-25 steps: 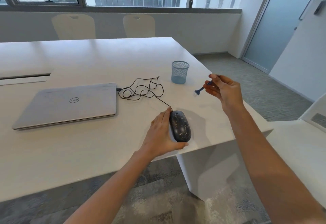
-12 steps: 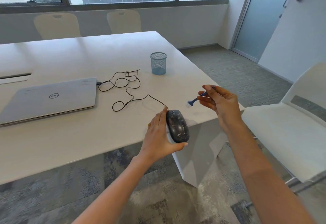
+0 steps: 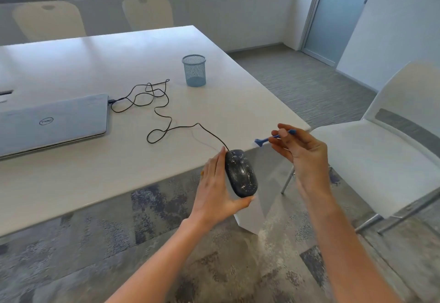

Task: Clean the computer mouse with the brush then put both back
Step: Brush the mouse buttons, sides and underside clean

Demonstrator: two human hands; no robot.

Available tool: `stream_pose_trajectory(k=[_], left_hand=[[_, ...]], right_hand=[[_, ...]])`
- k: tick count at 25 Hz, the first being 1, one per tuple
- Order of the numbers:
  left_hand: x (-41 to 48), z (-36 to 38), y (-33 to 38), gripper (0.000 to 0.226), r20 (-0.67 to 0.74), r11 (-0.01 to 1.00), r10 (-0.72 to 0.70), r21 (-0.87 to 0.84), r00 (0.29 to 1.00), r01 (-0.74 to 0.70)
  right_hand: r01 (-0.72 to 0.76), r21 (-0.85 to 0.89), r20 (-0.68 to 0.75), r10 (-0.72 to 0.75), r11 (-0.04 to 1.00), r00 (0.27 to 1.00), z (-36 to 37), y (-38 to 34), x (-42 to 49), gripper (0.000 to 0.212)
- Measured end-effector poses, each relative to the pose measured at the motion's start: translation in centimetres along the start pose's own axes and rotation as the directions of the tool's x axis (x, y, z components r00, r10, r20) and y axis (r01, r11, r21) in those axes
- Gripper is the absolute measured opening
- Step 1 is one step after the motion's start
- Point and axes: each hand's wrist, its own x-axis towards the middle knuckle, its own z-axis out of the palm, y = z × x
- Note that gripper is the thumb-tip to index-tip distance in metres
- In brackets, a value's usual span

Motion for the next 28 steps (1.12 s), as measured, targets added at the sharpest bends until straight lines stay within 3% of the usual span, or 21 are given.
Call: stream_pose_trajectory(k=[8, 15, 20, 24, 28], left_hand=[[-1.1, 2.3, -0.3, 0.118, 0.014, 0.996, 0.078, 0.049, 0.997, -0.079], [-2.1, 4.4, 0.0, 0.121, 0.084, 0.994, 0.084, 0.057, 0.993, -0.089], [-2.8, 5.5, 0.6, 0.125, 0.122, 0.997, 0.047, 0.054, 0.991, -0.054], [-3.0, 6.4, 1.4, 0.127, 0.080, 0.999, -0.019, 0.046, 0.997, 0.016], [-3.1, 7.3, 2.2, 0.122, 0.041, 0.997, -0.073, 0.002, 0.997, 0.073]], right_hand=[[0.020, -0.041, -0.066, -0.022, 0.999, 0.998, -2.1, 1.1, -3.2, 0.012], [0.010, -0.179, -0.119, -0.032, 0.984, 0.992, -2.1, 2.6, -4.7, 0.011], [0.014, -0.343, -0.227, -0.097, 0.939, 0.969, -1.4, 4.0, -5.6, 0.013], [0.032, -0.527, -0.280, -0.209, 0.849, 0.937, -0.6, 5.4, -6.6, 0.011], [0.033, -0.589, -0.307, -0.261, 0.808, 0.915, -0.5, 6.4, -7.3, 0.018]])
